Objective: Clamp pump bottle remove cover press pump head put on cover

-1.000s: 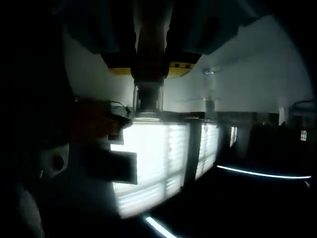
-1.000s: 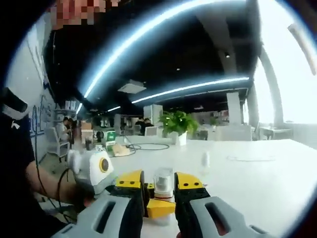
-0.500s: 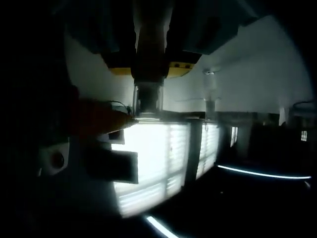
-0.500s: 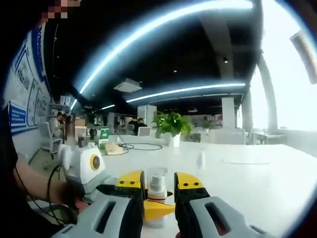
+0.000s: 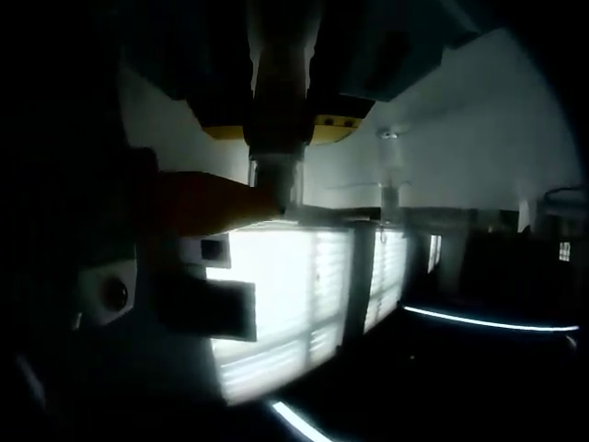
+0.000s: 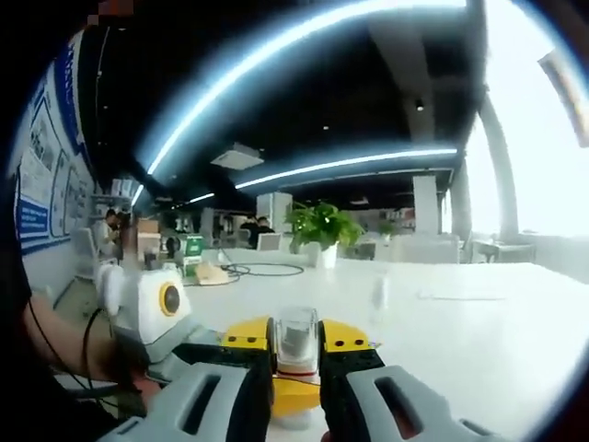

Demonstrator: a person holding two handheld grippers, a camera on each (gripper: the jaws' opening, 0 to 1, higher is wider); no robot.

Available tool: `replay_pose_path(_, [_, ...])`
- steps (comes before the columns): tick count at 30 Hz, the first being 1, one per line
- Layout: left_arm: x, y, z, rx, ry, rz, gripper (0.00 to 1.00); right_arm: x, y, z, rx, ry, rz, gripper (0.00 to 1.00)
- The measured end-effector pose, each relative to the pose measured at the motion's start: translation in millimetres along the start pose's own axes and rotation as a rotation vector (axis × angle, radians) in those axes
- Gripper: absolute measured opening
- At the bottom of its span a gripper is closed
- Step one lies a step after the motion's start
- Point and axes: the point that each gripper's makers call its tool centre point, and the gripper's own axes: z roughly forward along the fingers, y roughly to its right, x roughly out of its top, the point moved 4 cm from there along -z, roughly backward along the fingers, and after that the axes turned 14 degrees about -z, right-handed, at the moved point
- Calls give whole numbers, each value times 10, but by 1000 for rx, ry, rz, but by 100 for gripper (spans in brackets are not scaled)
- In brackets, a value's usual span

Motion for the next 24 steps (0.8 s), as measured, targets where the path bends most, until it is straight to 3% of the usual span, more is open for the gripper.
replay_pose_path(5, [-6, 17, -7, -10, -3, -1, 13, 36, -20, -21, -33, 6, -36, 13])
replay_pose_path(10, [1, -9, -12, -10, -3, -11, 13, 48, -22, 3, -25, -24, -39, 13])
replay_pose_path(24, [-13, 43, -14, -27, -10, 6, 13, 15, -17, -66, -6, 6, -18, 12])
